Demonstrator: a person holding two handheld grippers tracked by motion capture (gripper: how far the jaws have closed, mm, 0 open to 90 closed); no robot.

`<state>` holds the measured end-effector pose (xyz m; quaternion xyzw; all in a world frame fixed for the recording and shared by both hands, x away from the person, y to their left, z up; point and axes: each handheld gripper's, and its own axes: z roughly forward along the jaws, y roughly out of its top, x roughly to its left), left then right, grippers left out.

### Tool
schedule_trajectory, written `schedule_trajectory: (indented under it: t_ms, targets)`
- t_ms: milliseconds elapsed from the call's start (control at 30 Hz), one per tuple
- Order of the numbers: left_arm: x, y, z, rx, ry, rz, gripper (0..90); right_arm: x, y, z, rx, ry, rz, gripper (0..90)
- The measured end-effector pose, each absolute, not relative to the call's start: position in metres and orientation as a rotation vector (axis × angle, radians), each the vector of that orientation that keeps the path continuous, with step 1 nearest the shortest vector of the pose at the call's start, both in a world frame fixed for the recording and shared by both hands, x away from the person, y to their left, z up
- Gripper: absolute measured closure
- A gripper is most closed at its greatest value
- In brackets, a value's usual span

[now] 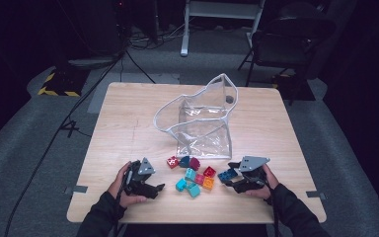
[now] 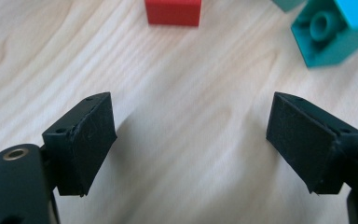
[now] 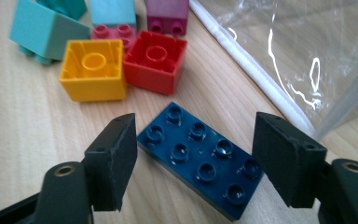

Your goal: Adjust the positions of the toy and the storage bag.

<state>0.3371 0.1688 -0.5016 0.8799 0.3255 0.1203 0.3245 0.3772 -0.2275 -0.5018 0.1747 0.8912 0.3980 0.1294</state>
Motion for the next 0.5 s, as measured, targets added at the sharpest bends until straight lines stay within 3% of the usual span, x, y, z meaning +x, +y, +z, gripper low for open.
schedule_trajectory:
  t_ms: [267, 500]
  targets:
    - [0.31, 0.19, -0.507, 2.235, 0.904, 0.34, 15.2, 0.381, -0.228, -0.505, 0.531, 2.604, 1.149, 32.6]
    - [0.301, 0.198, -0.508, 2.221, 0.949, 0.359, 14.5, 0.379, -0.23, -0.504, 0.542, 2.648, 1.185, 50.2]
